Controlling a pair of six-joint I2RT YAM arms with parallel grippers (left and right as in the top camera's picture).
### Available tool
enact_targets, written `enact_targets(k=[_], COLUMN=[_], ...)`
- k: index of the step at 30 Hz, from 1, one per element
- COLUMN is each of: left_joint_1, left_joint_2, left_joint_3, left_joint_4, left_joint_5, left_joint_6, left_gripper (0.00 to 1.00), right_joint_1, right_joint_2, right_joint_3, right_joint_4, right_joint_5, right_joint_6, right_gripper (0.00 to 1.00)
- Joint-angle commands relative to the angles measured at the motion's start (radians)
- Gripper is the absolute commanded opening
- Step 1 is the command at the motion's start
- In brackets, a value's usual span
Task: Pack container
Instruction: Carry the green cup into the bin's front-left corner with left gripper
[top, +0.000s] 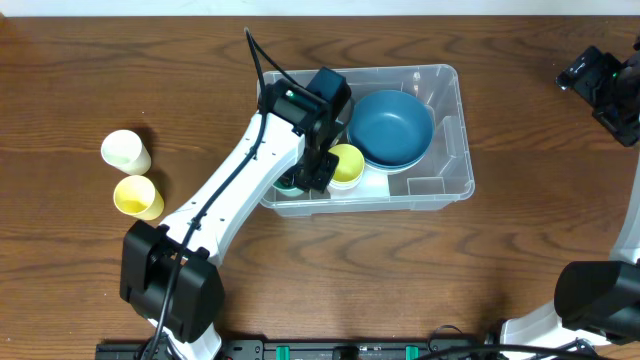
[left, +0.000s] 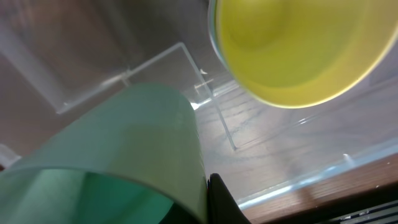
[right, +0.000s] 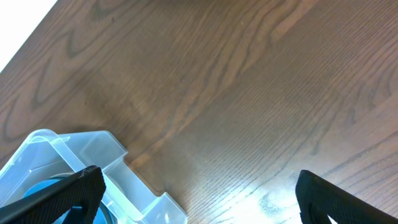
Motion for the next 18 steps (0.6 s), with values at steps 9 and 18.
enact_targets(k=[9,18], left_joint_1=[0.0,0.001], left_joint_2=[-0.007,-0.007], left_joint_3=[-0.128,-0.168], left_joint_4=[0.156,0.219], left_joint_5=[-0.011,-0.012], left_joint_6=[-0.141,-0.202], left_gripper=[0.06,0.06], right_joint_1=[-0.004,-0.004], right_joint_2=[-0.017,-0.017], right_joint_3=[0.011,0.011], right_joint_4=[-0.002,-0.002], right_joint_5=[0.005,0.005], right_joint_6=[0.009,0.009], right_gripper=[0.99,0.99])
